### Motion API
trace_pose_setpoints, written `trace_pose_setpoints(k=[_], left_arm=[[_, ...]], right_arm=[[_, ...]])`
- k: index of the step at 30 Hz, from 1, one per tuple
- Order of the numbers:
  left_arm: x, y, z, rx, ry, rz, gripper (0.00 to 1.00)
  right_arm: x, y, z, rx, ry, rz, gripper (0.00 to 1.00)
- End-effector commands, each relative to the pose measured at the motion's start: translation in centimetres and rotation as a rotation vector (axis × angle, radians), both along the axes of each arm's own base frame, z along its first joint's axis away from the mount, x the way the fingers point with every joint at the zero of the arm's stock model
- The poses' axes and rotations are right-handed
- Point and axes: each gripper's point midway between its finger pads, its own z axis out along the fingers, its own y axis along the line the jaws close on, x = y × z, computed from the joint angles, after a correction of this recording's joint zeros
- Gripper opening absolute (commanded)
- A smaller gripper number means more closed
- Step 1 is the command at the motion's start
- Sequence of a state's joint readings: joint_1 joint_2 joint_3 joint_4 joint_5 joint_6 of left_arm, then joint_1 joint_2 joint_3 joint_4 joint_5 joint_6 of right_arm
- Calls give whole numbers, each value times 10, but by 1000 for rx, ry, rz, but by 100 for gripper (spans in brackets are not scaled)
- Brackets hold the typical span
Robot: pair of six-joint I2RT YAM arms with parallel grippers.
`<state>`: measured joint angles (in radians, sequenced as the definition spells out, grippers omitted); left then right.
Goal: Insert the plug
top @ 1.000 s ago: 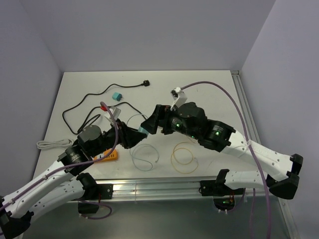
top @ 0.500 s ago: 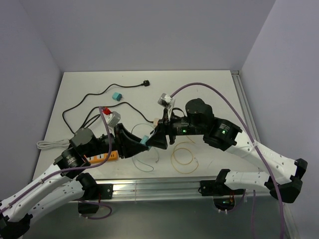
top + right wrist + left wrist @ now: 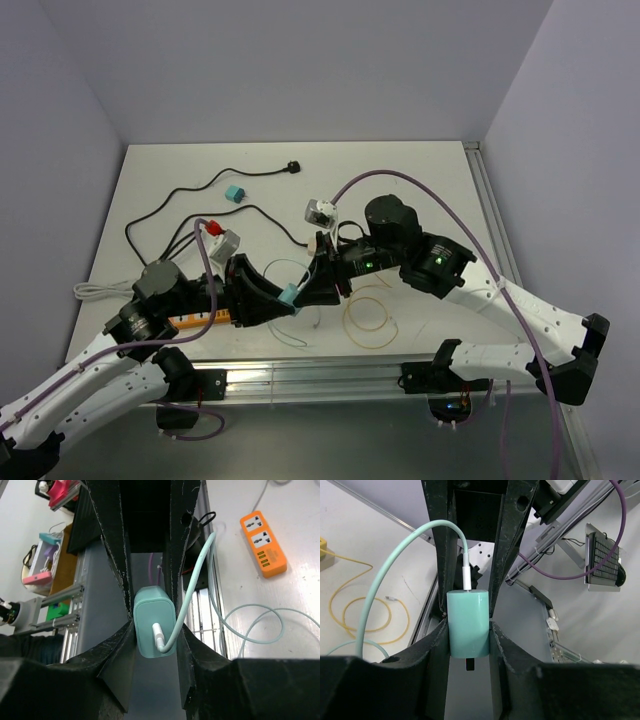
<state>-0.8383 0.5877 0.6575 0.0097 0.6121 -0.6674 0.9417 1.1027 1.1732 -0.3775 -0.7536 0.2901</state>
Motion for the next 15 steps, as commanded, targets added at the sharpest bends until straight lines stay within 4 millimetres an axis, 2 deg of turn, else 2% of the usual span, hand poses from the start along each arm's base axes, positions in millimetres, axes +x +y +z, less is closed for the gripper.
trace_pose_setpoints(k=[1,2,3,5,6,7,11,14,15], left_arm=[[1,-3,15,-42,-57,-12,0],[4,-3,18,-37,-55,1,21],[8,-3,12,-8,-37,29,39],[28,3,12,15,-18,159,65],[36,8,0,65,10,213,99],[51,14,-2,85,16,313,100],[70,36,-9,136,26,481,100],[81,57,-11,149,47,609,99],[78,59,-9,142,55,608,99]], right_arm=[[-9,7,18,75,-51,111,0],[-8,7,20,76,-64,109,0],[-1,7,14,40,-72,66,0],[16,5,11,7,-134,-23,0],[36,1,8,-36,-172,-138,0],[45,-2,6,-54,-209,-184,0],[102,-23,-4,-140,-359,-438,0],[136,-32,-17,-215,-439,-515,0],[143,-35,-16,-241,-444,-533,0]])
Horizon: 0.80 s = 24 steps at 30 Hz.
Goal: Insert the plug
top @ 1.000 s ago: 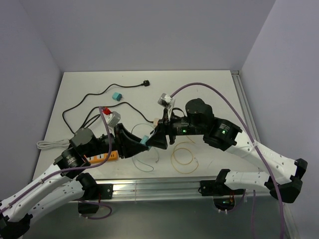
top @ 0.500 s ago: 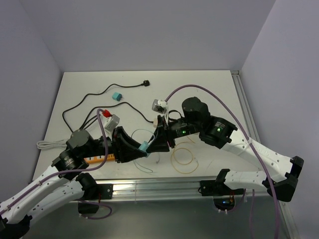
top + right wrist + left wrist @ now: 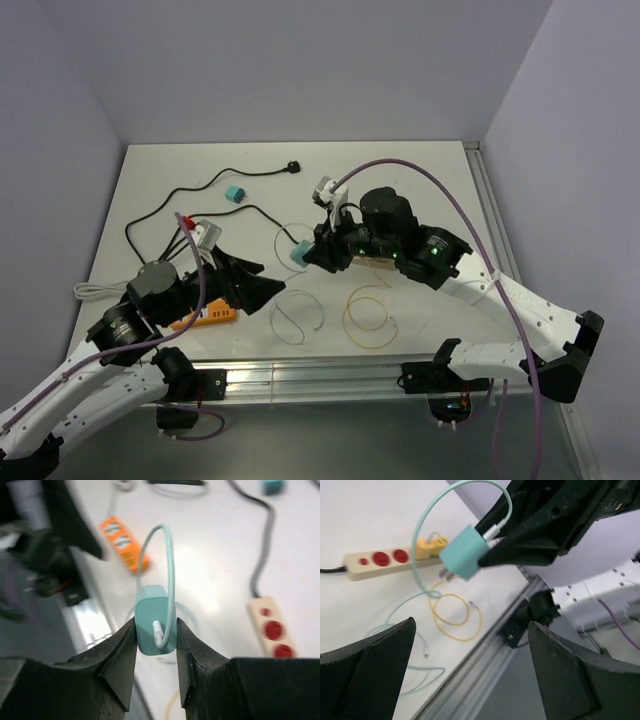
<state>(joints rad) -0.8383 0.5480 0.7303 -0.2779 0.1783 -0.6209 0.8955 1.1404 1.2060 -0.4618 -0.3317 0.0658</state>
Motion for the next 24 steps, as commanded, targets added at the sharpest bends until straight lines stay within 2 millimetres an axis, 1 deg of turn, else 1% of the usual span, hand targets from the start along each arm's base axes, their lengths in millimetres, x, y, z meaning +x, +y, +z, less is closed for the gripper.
trace_pose_setpoints(k=[1,2,3,4,5,6,8,9,10,11,13,15,17,20,21,22,23,24], left_arm=[[19,33,15,0,-28,207,99],[16,39,21,-28,-45,217,100],[15,42,23,-43,-48,230,99],[15,45,22,-52,-47,242,100],[13,52,25,-70,-53,258,100],[16,57,24,-83,-41,295,100],[16,62,22,-94,-40,319,100],[16,64,20,-95,-35,327,100],[18,66,18,-92,-34,341,100],[18,67,17,-89,-33,344,99],[19,65,14,-82,-31,341,99],[19,63,13,-77,-35,334,99],[20,59,11,-68,-30,321,100],[21,54,9,-68,-31,302,99],[21,52,6,-63,-29,298,99],[21,51,8,-71,-34,293,100],[21,49,6,-69,-32,287,100],[21,49,4,-66,-30,285,100]], right_arm=[[61,-16,1,-123,-159,-165,0],[70,-19,-5,-160,-152,-177,0],[87,-24,-16,-226,-147,-193,0],[95,-27,-22,-261,-145,-202,0],[107,-32,-25,-298,-158,-231,0],[119,-39,-43,-366,-136,-248,0],[128,-43,-52,-419,-131,-229,0],[137,-49,-63,-443,-122,-217,0],[142,-53,-67,-455,-131,-219,0],[143,-58,-79,-479,-127,-217,0],[150,-61,-85,-494,-160,-203,0],[154,-67,-102,-539,-161,-200,0],[153,-71,-115,-571,-148,-165,0],[153,-81,-140,-652,-161,-123,0],[154,-83,-147,-672,-173,-105,0],[154,-83,-152,-680,-175,-90,0],[154,-85,-161,-697,-170,-84,0],[155,-86,-165,-708,-174,-85,0]])
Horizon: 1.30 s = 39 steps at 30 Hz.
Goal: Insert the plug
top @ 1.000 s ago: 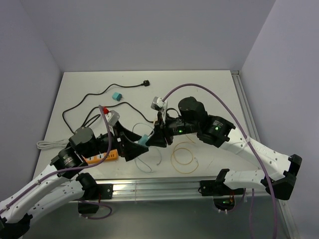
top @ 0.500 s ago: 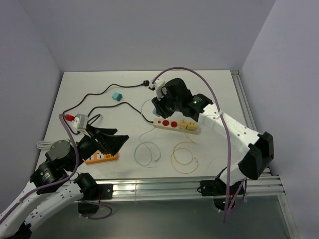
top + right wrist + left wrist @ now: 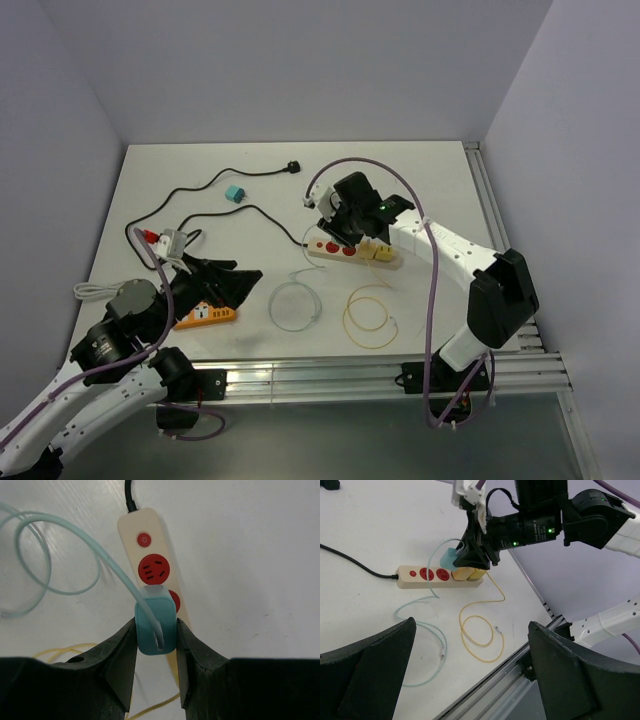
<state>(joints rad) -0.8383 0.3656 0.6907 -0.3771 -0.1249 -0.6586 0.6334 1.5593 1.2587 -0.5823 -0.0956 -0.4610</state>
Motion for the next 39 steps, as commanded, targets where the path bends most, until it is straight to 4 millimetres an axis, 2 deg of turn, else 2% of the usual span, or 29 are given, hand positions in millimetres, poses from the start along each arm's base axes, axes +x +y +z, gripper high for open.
trace_pose_setpoints(k=[1,7,12,18,21,26,39], left_arm=[[1,-7,4,-22,-15,-21,100],[0,-10,4,-36,-11,-33,100],[0,-14,6,-43,-19,-50,100],[-1,-15,5,-39,-17,-56,99],[-1,-13,6,-38,-18,-50,100],[-1,-13,7,-42,-20,-50,100],[-1,-13,8,-36,-21,-52,100]], right_arm=[[12,-6,-17,-65,-43,42,0],[15,-16,-43,-107,-18,20,0],[18,-21,-49,-117,-53,18,0],[17,-27,-60,-157,-14,25,0],[14,-30,-62,-172,11,30,0],[6,-25,-53,-131,20,47,0],[-11,-28,-46,-137,38,57,0]])
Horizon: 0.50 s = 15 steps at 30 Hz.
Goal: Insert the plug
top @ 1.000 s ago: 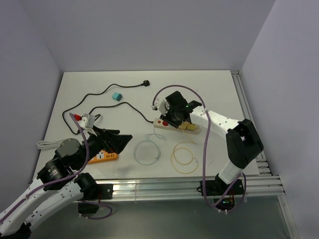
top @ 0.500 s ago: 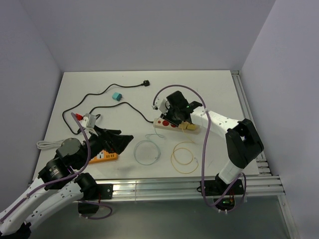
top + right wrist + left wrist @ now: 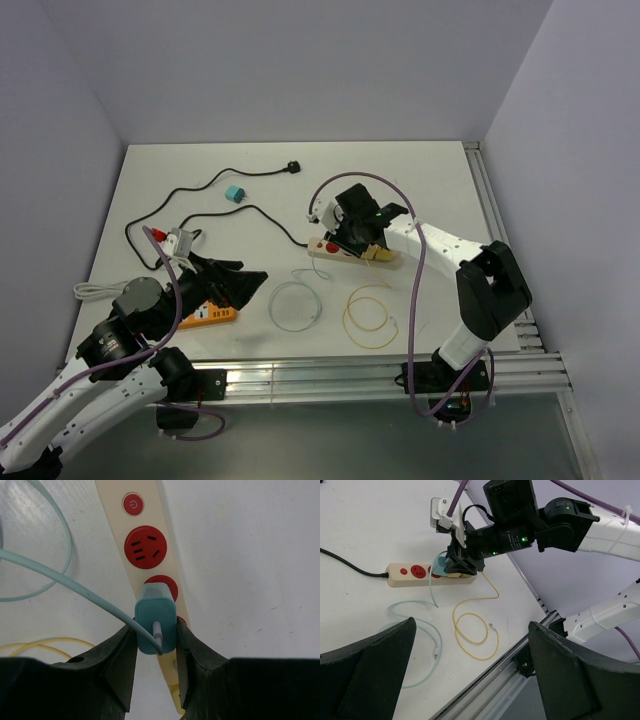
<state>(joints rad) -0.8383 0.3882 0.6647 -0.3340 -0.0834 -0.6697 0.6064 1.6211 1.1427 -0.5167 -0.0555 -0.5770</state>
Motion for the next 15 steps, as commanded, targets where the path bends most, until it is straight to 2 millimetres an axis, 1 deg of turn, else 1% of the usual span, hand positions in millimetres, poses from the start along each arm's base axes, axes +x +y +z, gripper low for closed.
trace_pose_setpoints(k=[1,3,10,15], left_arm=[[-1,-2,14,-32,-32,-11,100],[-1,-2,14,-34,-29,-12,100],[-2,-2,14,-36,-30,-15,100],[-1,-2,13,-32,-29,-15,100]], right_arm=[[-12,-2,10,6,9,11,0],[-13,-1,10,8,6,16,0],[-13,3,1,11,25,31,0],[-4,6,-2,17,-7,25,0]])
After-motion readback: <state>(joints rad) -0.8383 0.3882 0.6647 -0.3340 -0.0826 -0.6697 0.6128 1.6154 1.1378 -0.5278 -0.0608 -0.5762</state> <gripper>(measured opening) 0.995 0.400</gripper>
